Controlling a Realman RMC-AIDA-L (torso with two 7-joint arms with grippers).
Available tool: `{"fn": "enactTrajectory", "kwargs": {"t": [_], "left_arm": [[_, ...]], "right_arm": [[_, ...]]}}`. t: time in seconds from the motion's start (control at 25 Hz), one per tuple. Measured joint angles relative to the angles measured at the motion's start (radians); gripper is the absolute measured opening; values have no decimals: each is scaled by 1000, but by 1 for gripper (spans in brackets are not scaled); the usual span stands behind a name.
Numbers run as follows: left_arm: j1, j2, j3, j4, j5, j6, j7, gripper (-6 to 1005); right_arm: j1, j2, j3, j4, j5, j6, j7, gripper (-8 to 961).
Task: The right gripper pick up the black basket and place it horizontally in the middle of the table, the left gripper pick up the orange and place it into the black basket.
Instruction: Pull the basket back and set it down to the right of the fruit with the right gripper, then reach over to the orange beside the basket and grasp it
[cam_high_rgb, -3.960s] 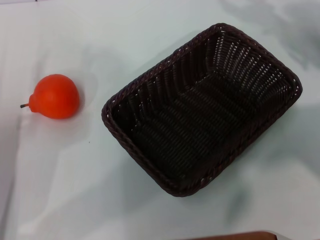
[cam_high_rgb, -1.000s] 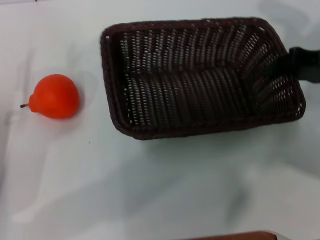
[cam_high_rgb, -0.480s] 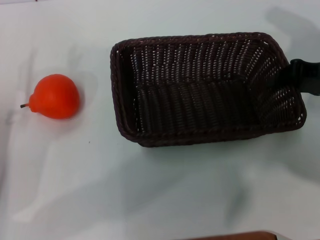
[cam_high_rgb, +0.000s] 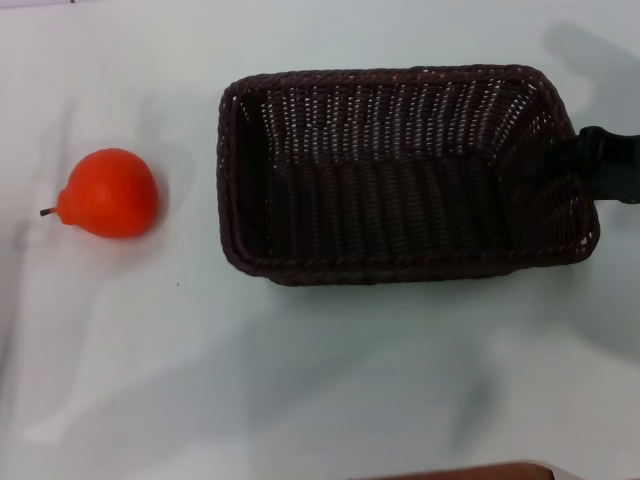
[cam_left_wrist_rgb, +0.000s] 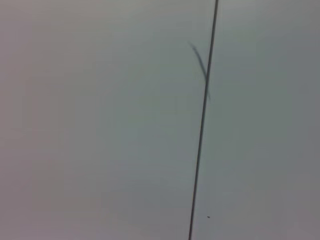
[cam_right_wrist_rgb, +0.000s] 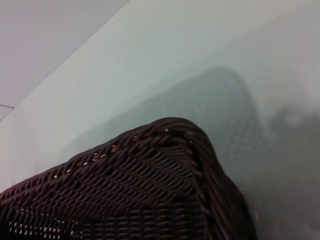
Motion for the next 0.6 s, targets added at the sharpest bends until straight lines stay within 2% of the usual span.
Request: {"fn": "enactTrajectory", "kwargs": {"t": [0.16,0.24,0.44,0.52,0.6], "left_arm": [[-2,7,21,-3,0,1,-35,848],[-2,24,50,-12,0,19,-111,846],[18,96,218,-84,37,65,-303,843],[30,134,263,-117,87,69,-389,842],[39,174,288,-146,155,75,-483,840]], "right_arm": [[-1,-4,9,-12,36,19,-3,459],[0,-7,22,-29,49,41,-6,556],[2,-10,79,-100,54,104,-23,790],[2,-10,106,-124,56,126,-34,882],[-1,-10,139,-147,57,140,-46,892]]}}
